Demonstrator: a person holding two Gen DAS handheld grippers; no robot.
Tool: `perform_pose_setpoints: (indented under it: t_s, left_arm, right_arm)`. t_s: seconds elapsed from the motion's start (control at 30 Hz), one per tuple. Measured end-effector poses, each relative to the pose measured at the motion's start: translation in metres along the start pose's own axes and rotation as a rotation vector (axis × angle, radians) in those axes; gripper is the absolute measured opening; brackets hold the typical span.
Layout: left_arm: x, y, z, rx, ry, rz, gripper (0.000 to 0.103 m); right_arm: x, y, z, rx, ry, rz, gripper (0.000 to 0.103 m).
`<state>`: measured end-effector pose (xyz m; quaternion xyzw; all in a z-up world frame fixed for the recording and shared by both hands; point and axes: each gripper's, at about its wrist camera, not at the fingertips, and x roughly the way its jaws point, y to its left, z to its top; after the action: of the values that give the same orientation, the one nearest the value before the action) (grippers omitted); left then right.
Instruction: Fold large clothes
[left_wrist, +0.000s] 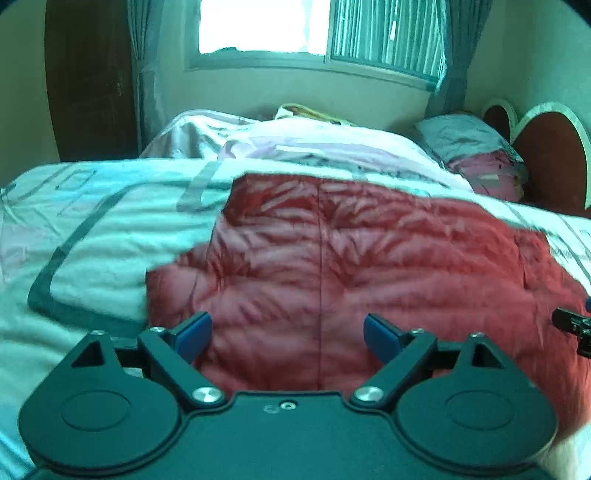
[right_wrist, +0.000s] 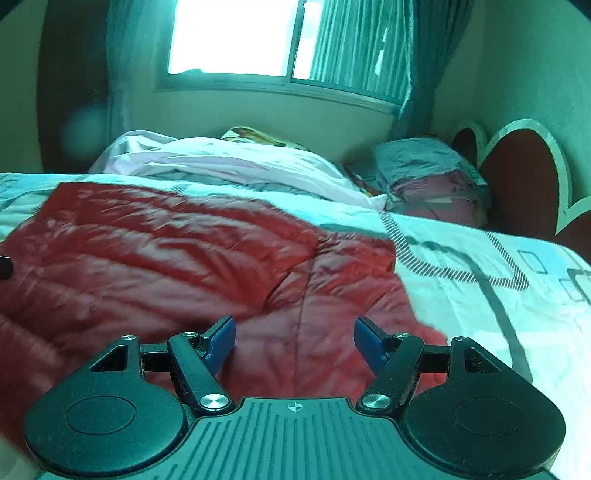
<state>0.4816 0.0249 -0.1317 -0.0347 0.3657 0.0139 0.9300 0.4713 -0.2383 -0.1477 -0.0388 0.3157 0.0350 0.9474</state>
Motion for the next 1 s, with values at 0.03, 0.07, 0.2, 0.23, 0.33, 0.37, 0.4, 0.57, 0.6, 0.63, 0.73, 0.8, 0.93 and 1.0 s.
perform_pose_setpoints:
  t_s: [0.03, 0.07, 0.2, 0.23, 0.33, 0.37, 0.4, 0.57, 0.6, 0.63, 0.73, 0.8, 0.93, 1.0]
  left_arm:
    - [-0.001, 0.0, -0.006, 0.003, 0.005, 0.005, 0.089]
    - [-0.001, 0.0, -0.01, 0.006, 0.006, 0.014, 0.089]
    - [0.01, 0.007, -0.018, -0.037, 0.038, 0.002, 0.09]
    - [0.013, 0.008, -0.018, -0.051, 0.048, -0.004, 0.09]
    - [0.017, 0.011, -0.018, -0.057, 0.062, -0.011, 0.09]
    - [0.018, 0.011, -0.018, -0.055, 0.063, -0.013, 0.09]
    - [0.018, 0.012, -0.019, -0.055, 0.064, -0.013, 0.09]
    - [0.016, 0.008, -0.016, -0.052, 0.084, 0.006, 0.09]
    - [0.015, 0.008, -0.013, -0.056, 0.089, 0.009, 0.09]
    - [0.012, 0.009, -0.011, -0.064, 0.093, 0.009, 0.089]
    - [0.003, 0.012, -0.008, -0.088, 0.099, 0.005, 0.091]
    - [-0.003, 0.012, -0.008, -0.095, 0.099, 0.0, 0.094]
    - [-0.013, 0.01, -0.008, -0.074, 0.116, -0.006, 0.096]
    - [-0.018, 0.011, -0.011, -0.071, 0.12, -0.01, 0.096]
  right_arm:
    - [-0.004, 0.001, -0.004, 0.005, 0.004, 0.001, 0.07]
    - [-0.008, 0.002, -0.008, 0.005, 0.005, -0.002, 0.07]
    - [-0.003, 0.003, -0.022, -0.018, 0.026, -0.022, 0.071]
    - [0.002, 0.002, -0.025, -0.021, 0.034, -0.024, 0.071]
    - [0.012, 0.0, -0.028, -0.021, 0.049, -0.03, 0.071]
    - [0.015, 0.001, -0.029, -0.029, 0.05, -0.032, 0.071]
    - [0.016, 0.001, -0.031, -0.035, 0.047, -0.035, 0.071]
    - [0.014, -0.001, -0.027, -0.013, 0.069, -0.032, 0.071]
    - [0.011, -0.005, -0.024, 0.007, 0.074, -0.027, 0.071]
    - [0.007, -0.009, -0.022, 0.024, 0.076, -0.026, 0.071]
    - [-0.008, -0.021, -0.018, 0.09, 0.078, -0.019, 0.071]
    - [-0.017, -0.029, -0.018, 0.132, 0.089, -0.012, 0.071]
    - [-0.032, -0.043, -0.022, 0.191, 0.103, -0.015, 0.071]
    - [-0.039, -0.048, -0.025, 0.214, 0.105, -0.016, 0.071]
